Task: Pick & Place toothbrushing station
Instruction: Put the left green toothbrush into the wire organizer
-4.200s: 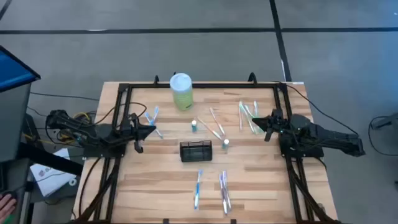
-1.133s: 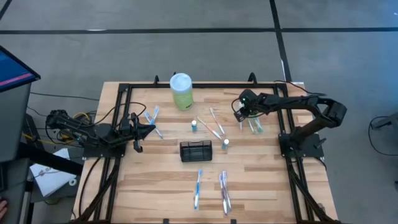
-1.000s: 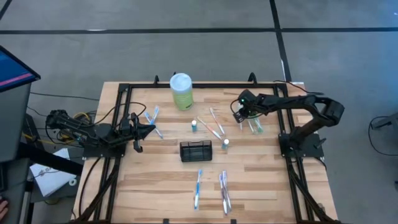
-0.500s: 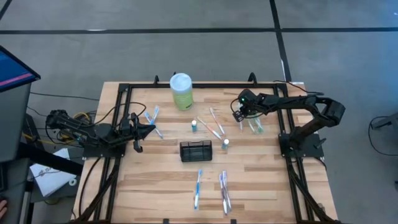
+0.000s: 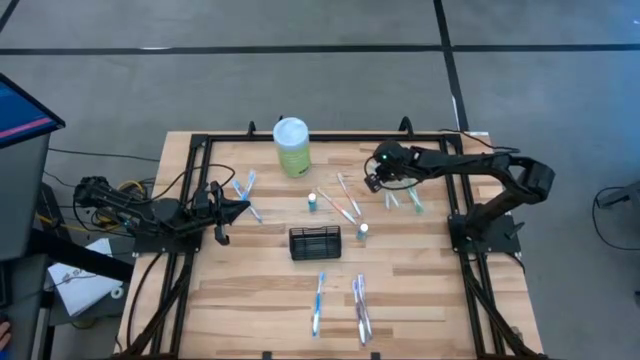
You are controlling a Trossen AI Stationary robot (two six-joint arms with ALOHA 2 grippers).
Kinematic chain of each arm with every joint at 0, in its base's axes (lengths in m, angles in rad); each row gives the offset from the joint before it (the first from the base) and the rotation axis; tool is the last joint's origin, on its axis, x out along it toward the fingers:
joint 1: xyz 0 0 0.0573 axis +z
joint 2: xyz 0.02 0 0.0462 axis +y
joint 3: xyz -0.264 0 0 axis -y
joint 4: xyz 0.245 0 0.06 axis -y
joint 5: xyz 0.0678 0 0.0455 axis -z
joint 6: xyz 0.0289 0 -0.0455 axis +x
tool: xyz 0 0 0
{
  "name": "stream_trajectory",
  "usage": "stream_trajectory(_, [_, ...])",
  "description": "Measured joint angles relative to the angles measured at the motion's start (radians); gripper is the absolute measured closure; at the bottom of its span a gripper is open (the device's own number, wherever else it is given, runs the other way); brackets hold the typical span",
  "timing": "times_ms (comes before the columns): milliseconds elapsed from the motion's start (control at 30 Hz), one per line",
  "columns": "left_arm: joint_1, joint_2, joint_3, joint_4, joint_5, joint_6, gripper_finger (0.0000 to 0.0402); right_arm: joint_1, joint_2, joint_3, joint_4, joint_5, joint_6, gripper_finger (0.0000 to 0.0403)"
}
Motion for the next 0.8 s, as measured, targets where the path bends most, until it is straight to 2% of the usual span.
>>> stream_trajectory(267, [0.0,0.0,0.0,0.0,0.0,0.0,0.0401,0.075,-0.136,0.053,0.015,0.086,-0.024,0.0402])
stream_trajectory(433, [0.0,0.0,0.0,0.0,0.0,0.0,0.0401,0.146,-0.228,0.053,0.145,0.083,-0.035,0.0402])
stream_trajectory(800, [0.0,0.0,0.0,0.0,0.0,0.0,0.0401,0.32,-0.228,0.053,0.413,0.08,-0.074,0.0403])
